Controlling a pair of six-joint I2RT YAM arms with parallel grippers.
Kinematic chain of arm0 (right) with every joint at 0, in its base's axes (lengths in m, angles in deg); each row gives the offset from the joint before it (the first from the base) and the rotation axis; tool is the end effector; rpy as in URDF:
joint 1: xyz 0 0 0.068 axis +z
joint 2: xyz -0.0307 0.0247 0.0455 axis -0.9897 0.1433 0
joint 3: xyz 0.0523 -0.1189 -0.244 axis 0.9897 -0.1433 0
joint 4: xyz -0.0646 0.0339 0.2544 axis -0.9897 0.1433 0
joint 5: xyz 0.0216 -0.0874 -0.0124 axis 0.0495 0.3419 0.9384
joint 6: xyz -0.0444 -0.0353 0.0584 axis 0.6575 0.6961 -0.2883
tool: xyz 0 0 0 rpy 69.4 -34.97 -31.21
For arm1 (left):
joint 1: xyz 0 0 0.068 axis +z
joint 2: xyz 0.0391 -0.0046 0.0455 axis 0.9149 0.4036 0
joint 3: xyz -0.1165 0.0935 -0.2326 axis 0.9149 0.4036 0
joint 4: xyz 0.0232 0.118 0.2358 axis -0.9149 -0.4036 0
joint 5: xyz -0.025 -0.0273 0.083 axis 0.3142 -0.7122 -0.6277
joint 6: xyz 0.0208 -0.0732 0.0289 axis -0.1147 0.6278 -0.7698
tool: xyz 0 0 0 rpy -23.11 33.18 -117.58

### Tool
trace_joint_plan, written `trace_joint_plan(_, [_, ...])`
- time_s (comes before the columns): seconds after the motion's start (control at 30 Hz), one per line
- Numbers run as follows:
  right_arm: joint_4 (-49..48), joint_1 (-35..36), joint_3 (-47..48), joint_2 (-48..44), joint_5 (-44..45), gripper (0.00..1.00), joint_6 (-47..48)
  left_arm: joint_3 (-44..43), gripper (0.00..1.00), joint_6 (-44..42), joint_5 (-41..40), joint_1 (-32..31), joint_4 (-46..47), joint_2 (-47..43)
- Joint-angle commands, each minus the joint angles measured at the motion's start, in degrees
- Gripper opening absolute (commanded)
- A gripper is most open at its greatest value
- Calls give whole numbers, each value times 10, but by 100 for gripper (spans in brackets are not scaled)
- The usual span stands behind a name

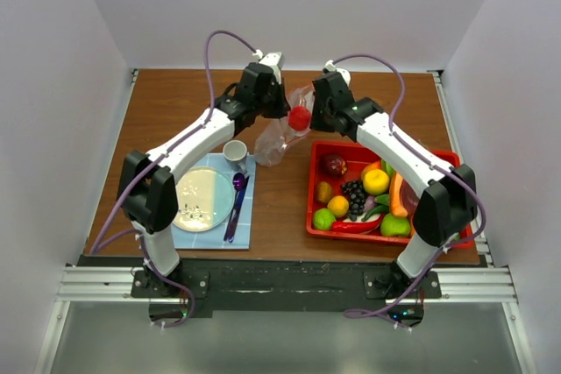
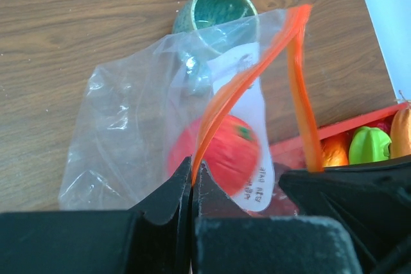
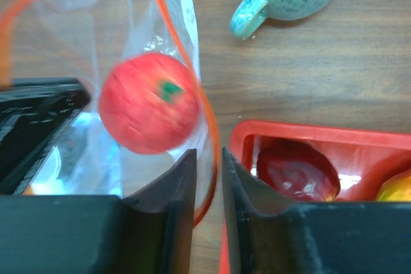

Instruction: Place the food in the zip-top bag and seal the zipper

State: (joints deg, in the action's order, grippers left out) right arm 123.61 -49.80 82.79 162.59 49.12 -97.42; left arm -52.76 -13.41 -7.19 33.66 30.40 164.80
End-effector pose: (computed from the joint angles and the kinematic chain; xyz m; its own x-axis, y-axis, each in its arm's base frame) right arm 0.3576 0.2006 0.3024 -0.6781 0.1903 -0.7099 0.0273 0.9718 0.2344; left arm 0.3928 -0.2526 0.3022 -0.6384 -0.1492 -0.7551 0.2889 0.8629 -0.4147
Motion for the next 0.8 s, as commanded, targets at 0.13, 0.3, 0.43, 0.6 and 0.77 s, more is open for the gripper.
trace_joint_plan(0.13, [3, 4, 62, -13, 16, 0, 9, -56, 44, -28, 10, 19, 4, -28])
trace_joint_plan(0.3, [5, 6, 61, -8, 12, 0, 10, -80, 42, -55, -3, 19, -8, -25])
trace_joint_plan(0.43, [6, 6, 72, -5, 15, 0, 12, -98, 26, -76, -8, 19, -31, -13])
trace_joint_plan(0.6, [19, 6, 100, 10, 18, 0, 19, -115, 10, -99, -48, 5, -67, -3])
trace_joint_plan(0.77, [39, -4, 113, 23, 38, 0, 37, -146, 0, -122, -176, 4, -132, 9])
